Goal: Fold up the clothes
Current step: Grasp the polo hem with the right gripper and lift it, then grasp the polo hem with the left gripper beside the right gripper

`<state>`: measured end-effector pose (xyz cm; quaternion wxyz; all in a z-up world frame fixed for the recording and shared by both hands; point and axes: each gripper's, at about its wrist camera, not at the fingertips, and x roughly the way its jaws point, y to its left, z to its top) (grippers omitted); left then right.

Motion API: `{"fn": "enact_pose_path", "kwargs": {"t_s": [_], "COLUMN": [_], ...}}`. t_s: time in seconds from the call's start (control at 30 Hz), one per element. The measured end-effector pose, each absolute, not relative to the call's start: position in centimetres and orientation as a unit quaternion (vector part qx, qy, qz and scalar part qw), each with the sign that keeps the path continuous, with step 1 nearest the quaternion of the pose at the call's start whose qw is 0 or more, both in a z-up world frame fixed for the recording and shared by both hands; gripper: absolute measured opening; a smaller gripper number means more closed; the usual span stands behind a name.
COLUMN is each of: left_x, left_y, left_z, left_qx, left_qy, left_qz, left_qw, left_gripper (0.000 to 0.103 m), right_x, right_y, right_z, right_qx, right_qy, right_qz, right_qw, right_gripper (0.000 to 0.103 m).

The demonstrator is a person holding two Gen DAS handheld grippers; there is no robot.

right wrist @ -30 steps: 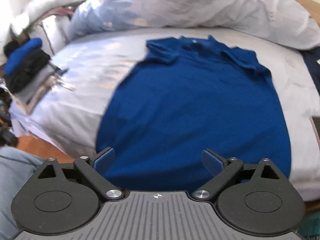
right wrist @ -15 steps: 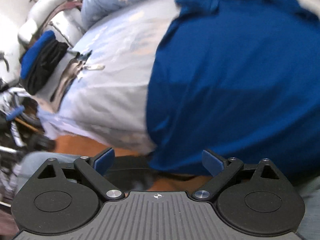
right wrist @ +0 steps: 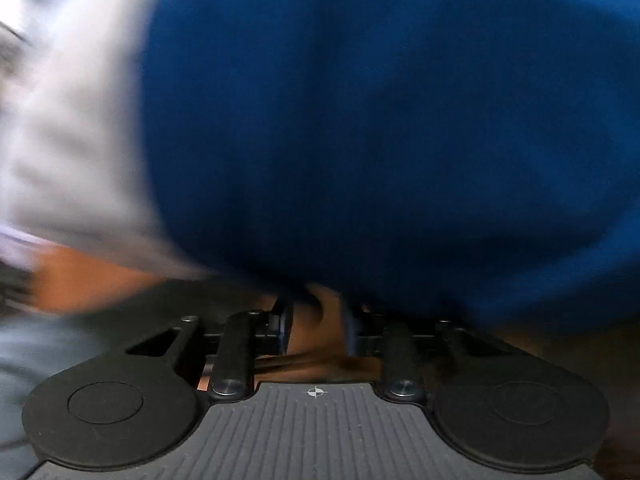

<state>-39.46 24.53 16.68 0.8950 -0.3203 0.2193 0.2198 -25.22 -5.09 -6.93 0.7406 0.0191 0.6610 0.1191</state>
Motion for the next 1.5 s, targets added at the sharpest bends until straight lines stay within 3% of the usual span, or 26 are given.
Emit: {"fn": "enact_pose_path", "kwargs": {"t_s": [0.1, 0.13, 0.27, 0.53, 0.6, 0.7, 0.8, 0.83, 0.87, 1.2, 1.5], "left_x": [-39.5, -39.1, -37.7, -35.6, -35.2, -34.7, -34.4, -34.3, -34.2, -31.8, -29.5], "left_y": [24.6, 24.4, 23.3, 20.6, 19.8, 19.2, 18.7, 18.6, 18.5, 15.6, 11.8], "left_z": [16.8, 16.5, 15.5, 14.0, 13.7, 13.1, 12.3, 12.0, 11.8, 7.6, 3.4], "left_qx": [-0.321, -0.320, -0.319, -0.302, -0.294, -0.288, -0.286, -0.285, -0.284, -0.280, -0.333], "left_qy": [0.226, 0.234, 0.270, 0.308, 0.316, 0.330, 0.345, 0.350, 0.354, 0.425, 0.479], "left_qz": [0.214, 0.205, 0.170, 0.116, 0.104, 0.092, 0.081, 0.078, 0.074, 0.011, -0.086], "left_qw": [0.895, 0.895, 0.893, 0.895, 0.896, 0.894, 0.891, 0.889, 0.888, 0.861, 0.808], "left_gripper": [0.089, 0.089, 0.089, 0.089, 0.089, 0.089, 0.089, 0.089, 0.089, 0.089, 0.090], "right_x": [-25.8, -26.0, -28.6, -36.3, -36.4, -35.6, -34.4, -34.2, -34.1, -35.8, -37.5], "right_y": [-5.9, -5.8, -4.5, -2.4, -1.4, -0.4, 0.8, 0.9, 0.8, -3.0, -4.8], "right_z": [-7.1, -6.5, -3.3, 0.0, -0.2, -1.1, -2.5, -2.8, -2.8, 3.6, 8.0], "right_qx": [-0.005, -0.012, -0.074, -0.204, -0.230, -0.249, -0.253, -0.250, -0.243, -0.124, -0.093], "right_qy": [0.655, 0.646, 0.598, 0.451, 0.428, 0.423, 0.433, 0.439, 0.442, 0.411, 0.367], "right_qz": [0.117, 0.125, 0.179, 0.269, 0.269, 0.251, 0.243, 0.250, 0.261, 0.331, 0.344], "right_qw": [0.746, 0.753, 0.777, 0.826, 0.831, 0.834, 0.830, 0.826, 0.823, 0.840, 0.859], "right_gripper": [0.031, 0.036, 0.078, 0.080, 0.078, 0.066, 0.045, 0.019, 0.002, 0.002, 0.002]}}
